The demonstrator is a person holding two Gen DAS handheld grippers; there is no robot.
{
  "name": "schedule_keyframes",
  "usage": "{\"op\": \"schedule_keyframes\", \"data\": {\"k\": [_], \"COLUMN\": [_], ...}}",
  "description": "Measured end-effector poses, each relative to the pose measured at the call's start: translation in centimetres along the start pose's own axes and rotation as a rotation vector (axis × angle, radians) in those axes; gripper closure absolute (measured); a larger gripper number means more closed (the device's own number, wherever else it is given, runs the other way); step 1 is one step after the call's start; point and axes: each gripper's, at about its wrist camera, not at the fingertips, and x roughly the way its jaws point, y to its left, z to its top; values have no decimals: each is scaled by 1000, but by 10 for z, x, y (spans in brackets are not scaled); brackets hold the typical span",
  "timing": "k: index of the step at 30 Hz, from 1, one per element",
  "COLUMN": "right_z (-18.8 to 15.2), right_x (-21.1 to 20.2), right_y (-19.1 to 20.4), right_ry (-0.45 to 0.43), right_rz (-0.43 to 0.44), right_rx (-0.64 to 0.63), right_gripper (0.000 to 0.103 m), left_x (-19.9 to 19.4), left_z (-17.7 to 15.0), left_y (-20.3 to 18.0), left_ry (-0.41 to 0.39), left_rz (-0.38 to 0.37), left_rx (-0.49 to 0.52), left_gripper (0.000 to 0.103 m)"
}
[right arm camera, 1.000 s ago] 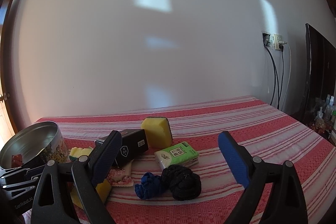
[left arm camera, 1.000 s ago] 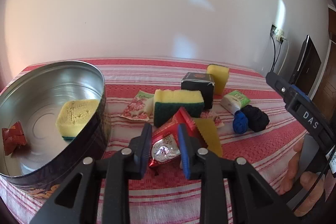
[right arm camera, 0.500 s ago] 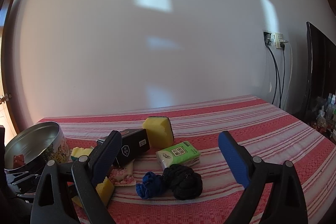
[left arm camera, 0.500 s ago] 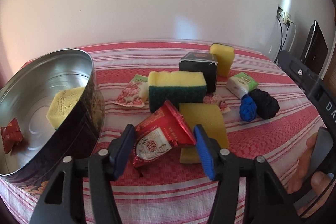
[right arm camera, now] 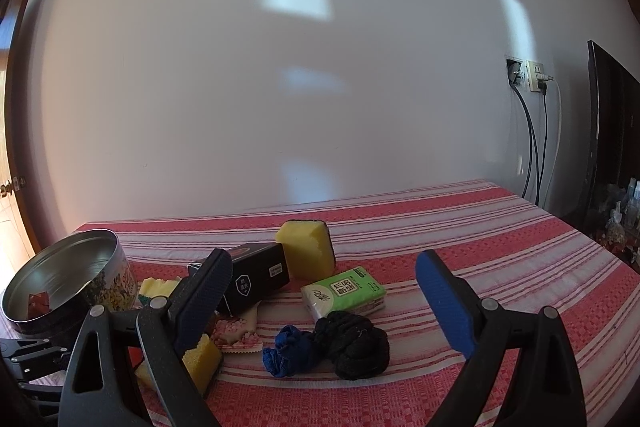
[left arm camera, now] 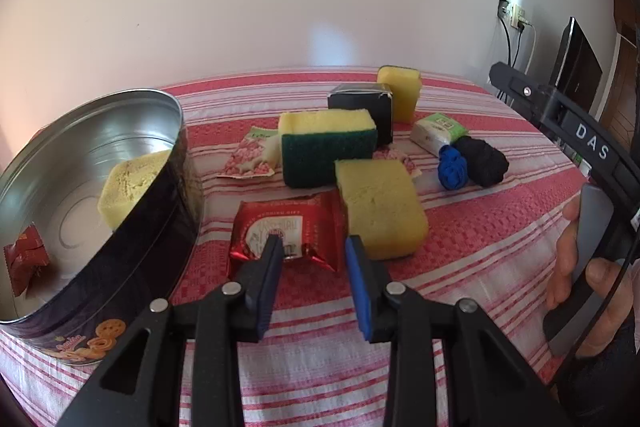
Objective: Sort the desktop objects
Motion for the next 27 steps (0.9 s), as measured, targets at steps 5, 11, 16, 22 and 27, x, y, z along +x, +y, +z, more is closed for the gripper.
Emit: {"op": "schedule_keyframes", "data": {"k": [5, 11, 16, 22, 27], "right_z": [0, -1, -14, -32, -46], "right_x": [0, 3, 19, 47, 77], "right_y": [0, 7, 22, 63, 94], "right_ry": [5, 30, 253, 461, 596], "right_rz": [9, 56, 215, 318, 295], "right_rx": [-2, -30, -1, -28, -78], "right_gripper": [8, 8, 8, 8, 14], "left_x": [-6, -14, -26, -37, -40], "left_z": [-10, -7, -1, -6, -10], "left_y": [3, 13, 6, 16, 28], "left_ry": [36, 10, -50, -74, -75], "left_rz": [-47, -47, 7, 66, 100], "left_rx": [-5, -105, -63, -33, -44], "left_gripper": [71, 36, 31, 31, 31]}}
